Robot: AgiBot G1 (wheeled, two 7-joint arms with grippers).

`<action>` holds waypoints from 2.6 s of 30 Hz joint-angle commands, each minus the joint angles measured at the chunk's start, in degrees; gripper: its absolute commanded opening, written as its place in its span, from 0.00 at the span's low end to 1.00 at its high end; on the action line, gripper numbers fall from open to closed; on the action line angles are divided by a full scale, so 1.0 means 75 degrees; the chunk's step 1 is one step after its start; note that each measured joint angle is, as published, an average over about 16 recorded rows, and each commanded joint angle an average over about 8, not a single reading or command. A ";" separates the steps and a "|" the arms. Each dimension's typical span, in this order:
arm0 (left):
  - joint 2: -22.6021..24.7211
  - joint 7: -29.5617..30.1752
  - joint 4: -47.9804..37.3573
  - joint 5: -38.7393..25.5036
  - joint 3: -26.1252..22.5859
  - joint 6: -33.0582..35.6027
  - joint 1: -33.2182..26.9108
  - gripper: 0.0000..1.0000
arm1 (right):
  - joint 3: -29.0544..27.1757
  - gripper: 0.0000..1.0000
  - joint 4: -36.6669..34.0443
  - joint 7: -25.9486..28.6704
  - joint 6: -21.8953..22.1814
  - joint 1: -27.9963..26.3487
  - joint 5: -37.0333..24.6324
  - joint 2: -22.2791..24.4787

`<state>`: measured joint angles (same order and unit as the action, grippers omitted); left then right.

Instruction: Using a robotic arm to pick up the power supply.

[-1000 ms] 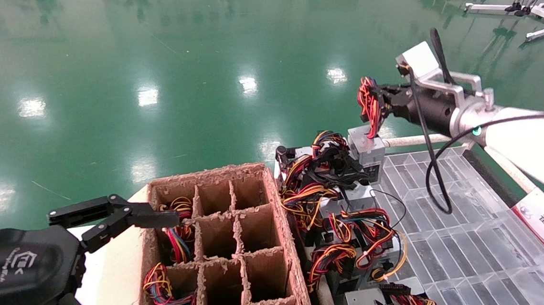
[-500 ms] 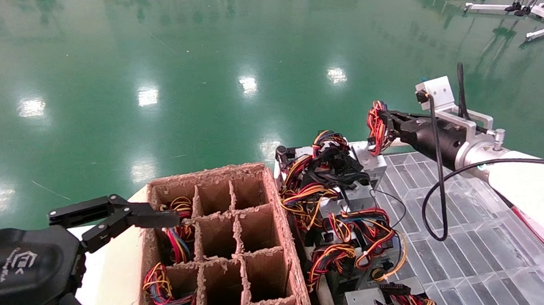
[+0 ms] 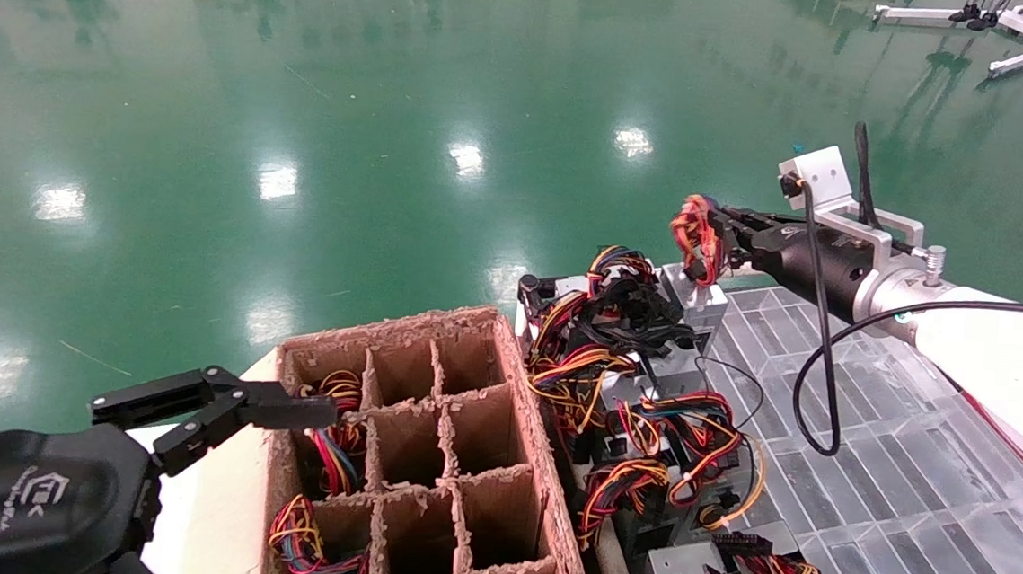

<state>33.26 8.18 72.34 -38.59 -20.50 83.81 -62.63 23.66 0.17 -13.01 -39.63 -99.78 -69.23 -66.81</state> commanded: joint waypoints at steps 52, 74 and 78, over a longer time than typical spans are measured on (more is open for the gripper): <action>0.0000 -0.0001 -0.0002 0.0002 -0.0003 0.0000 -0.0002 1.00 | -0.0605 1.00 0.5897 0.1913 -0.3713 0.3057 0.2184 0.2553; -0.0001 -0.0002 -0.0002 0.0003 -0.0005 0.0000 -0.0002 1.00 | -0.0981 1.00 0.9427 0.3051 -0.5917 0.4907 0.3514 0.4082; -0.0001 -0.0002 -0.0003 0.0003 -0.0004 -0.0001 -0.0001 1.00 | -0.1030 1.00 0.9920 0.3196 -0.6225 0.5162 0.3700 0.4293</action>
<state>33.25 8.16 72.32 -38.57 -20.53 83.80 -62.64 16.17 72.31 10.29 -84.90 -62.25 -42.34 -35.59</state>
